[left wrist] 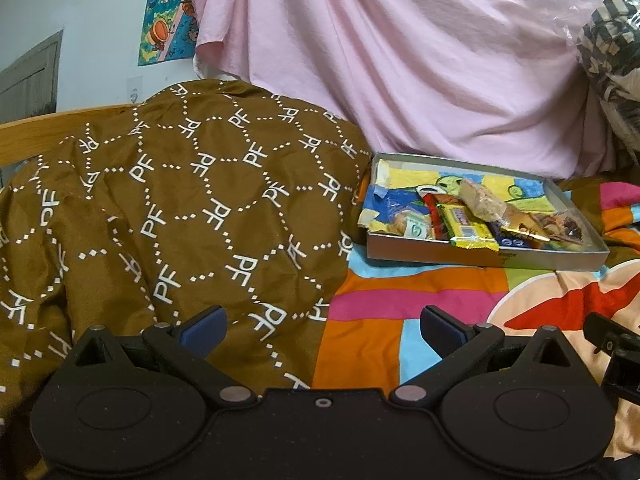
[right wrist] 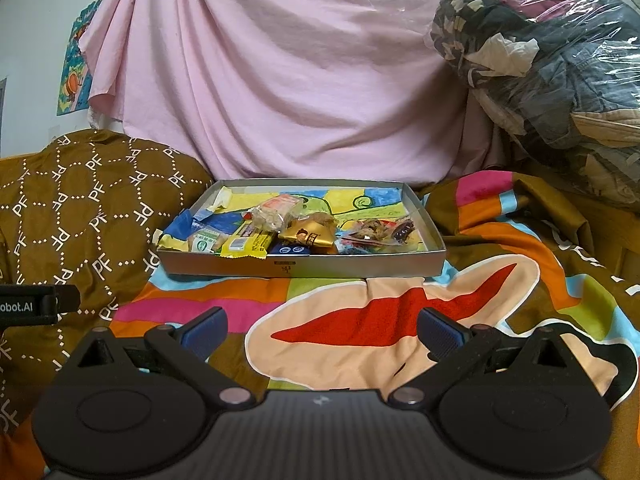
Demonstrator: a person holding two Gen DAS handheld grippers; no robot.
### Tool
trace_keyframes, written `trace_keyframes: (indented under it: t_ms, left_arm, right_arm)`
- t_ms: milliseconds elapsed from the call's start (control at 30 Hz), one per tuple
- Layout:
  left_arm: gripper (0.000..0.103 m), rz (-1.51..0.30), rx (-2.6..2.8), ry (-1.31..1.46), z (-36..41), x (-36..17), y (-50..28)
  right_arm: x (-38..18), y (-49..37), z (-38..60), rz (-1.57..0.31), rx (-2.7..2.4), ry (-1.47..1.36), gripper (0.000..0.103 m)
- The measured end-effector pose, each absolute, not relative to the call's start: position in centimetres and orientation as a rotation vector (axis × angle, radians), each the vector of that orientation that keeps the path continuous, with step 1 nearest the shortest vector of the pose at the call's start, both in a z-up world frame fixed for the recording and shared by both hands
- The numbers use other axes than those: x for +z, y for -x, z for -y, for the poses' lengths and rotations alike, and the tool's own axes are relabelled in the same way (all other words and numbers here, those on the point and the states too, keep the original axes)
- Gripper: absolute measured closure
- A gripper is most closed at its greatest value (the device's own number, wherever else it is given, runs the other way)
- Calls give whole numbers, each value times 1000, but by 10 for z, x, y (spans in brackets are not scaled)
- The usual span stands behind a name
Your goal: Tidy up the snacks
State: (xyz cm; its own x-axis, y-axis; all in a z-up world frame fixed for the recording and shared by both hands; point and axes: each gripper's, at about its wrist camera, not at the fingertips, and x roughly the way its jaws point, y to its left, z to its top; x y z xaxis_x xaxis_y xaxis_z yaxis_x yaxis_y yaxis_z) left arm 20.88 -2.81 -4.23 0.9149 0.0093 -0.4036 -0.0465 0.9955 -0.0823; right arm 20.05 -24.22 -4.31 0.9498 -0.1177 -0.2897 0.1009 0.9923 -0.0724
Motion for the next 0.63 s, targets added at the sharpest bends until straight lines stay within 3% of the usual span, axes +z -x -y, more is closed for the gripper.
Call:
trace_keyframes:
  t_ms: [633]
  left_arm:
    - [1, -418, 30, 53, 32, -42, -207]
  right_arm:
    - [-44, -201, 240, -304, -106, 66, 0]
